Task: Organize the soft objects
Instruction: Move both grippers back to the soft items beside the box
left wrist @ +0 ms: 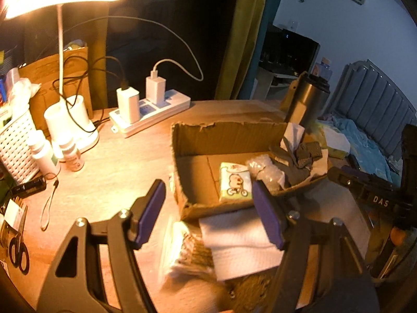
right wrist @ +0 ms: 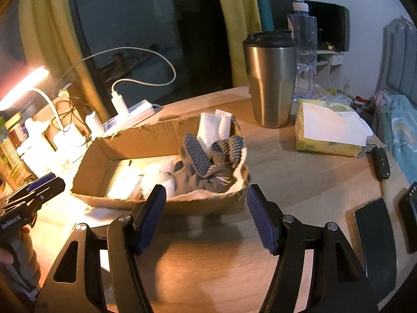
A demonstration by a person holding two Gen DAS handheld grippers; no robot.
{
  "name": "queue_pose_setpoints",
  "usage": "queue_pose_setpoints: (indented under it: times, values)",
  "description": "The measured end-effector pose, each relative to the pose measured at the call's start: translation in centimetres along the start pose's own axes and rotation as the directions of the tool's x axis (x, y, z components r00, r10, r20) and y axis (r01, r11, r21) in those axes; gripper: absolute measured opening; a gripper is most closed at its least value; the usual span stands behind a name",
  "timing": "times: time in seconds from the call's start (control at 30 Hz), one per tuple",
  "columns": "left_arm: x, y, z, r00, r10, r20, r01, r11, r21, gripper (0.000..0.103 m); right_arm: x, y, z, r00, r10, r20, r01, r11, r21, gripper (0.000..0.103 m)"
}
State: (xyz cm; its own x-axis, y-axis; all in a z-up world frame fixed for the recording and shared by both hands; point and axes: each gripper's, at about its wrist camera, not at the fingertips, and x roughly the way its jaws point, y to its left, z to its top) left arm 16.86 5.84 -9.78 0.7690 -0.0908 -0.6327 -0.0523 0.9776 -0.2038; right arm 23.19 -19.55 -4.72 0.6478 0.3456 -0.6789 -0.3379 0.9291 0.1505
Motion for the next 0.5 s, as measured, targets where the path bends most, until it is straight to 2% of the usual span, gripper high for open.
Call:
queue_pose_setpoints:
  times: [0.5]
  values:
    - [-1.5,3.8,-2.8,1.0,-0.001,-0.006,0.0,0.998,-0.056,0.07,0.6,6.4,-2.2,0.996,0.07,-0.053,-0.075,0.991,-0.107,0.068]
